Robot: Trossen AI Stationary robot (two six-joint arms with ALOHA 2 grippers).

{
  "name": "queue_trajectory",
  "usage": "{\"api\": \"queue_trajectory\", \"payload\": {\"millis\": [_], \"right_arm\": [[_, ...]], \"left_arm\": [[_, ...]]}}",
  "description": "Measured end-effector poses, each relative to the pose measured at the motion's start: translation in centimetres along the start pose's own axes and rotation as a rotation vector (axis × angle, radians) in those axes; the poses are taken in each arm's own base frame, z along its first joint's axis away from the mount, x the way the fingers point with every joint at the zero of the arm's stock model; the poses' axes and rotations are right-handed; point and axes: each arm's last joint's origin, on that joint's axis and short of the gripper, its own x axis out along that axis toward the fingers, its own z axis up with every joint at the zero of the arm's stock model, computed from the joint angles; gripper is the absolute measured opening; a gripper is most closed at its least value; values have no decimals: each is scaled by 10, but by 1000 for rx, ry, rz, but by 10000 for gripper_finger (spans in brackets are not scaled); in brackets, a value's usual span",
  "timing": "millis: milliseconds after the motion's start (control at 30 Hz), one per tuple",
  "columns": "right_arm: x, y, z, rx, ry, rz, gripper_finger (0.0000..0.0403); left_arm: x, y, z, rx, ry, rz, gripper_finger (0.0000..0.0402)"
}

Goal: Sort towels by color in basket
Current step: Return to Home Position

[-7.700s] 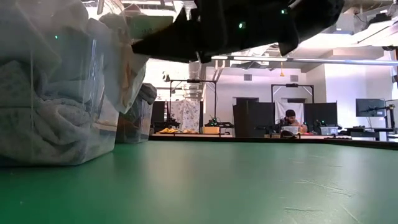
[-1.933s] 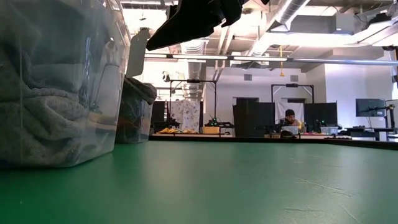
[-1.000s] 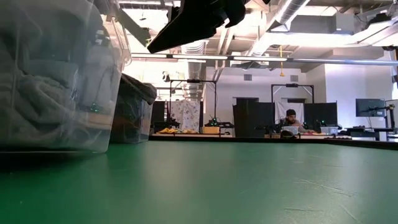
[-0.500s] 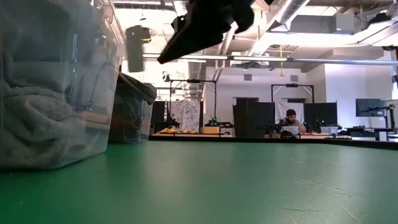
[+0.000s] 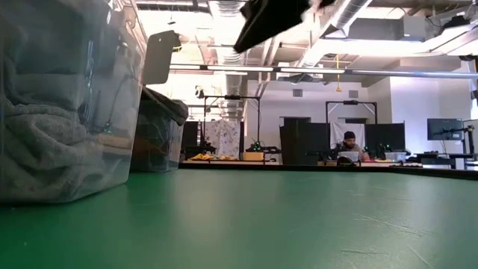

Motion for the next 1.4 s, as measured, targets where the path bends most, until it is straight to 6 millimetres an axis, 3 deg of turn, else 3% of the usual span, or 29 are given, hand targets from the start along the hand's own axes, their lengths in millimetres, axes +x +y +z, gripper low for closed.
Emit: {"api": "queue_trajectory", "payload": {"millis": [233,367,500,700,933,1233,1400], "right_arm": [[-65,-3,-5,71,-18,-28,150],[-89,-3,-22,123,-2,-34,150],[-104,1,-49,170,18,-39,150],[-107,5,-95,250,-34,-84,150],[-101,11,-141,293,-144,-149,150],[-103,16,-175,297,-347,-159,150],[-107,16,-188,290,-430,-205,150]], "left_arm": [[-19,34,-35,-89,-113,69,198],[-18,50,-65,-149,-205,79,198],[-5,58,-97,-196,-321,47,198],[21,64,-140,-286,-497,8,198],[39,69,-170,-395,-685,55,198],[50,76,-194,-556,-779,116,198],[57,79,-201,-702,-808,265,198]]}}
